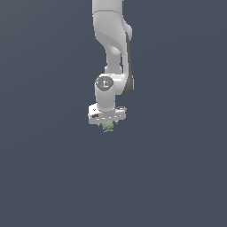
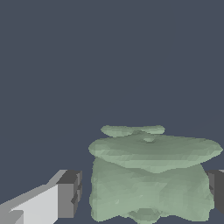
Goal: Pick up the object and move it to a goal position.
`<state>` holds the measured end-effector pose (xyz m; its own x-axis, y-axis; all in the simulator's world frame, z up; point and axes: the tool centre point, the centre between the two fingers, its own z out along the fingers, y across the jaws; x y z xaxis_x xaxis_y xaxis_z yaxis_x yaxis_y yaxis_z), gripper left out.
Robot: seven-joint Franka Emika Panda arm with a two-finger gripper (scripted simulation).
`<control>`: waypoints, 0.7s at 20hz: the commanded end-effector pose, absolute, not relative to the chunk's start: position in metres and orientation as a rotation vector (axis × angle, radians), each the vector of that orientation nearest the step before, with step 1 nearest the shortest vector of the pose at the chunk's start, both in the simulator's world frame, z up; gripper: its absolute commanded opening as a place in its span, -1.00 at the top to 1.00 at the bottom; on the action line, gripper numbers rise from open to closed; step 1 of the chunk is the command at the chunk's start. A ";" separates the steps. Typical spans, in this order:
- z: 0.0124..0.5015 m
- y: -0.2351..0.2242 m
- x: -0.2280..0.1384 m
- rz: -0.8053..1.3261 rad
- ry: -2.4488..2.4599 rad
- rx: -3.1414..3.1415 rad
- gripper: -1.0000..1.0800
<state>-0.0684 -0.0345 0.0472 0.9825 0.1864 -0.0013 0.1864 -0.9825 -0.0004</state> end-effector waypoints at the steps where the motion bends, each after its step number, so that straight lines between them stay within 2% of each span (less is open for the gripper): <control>1: 0.042 -0.035 -0.068 0.000 -0.294 -3.128 -0.92; 3: 0.041 -0.035 -0.068 0.000 -0.294 -3.128 -0.92; 4: 0.041 -0.035 -0.068 0.000 -0.294 -3.128 1.00; 14: 0.042 -0.035 -0.068 -0.001 -0.293 -3.128 1.00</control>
<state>-0.0675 -0.0353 0.0421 0.9827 0.1854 0.0010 0.1854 -0.9827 0.0005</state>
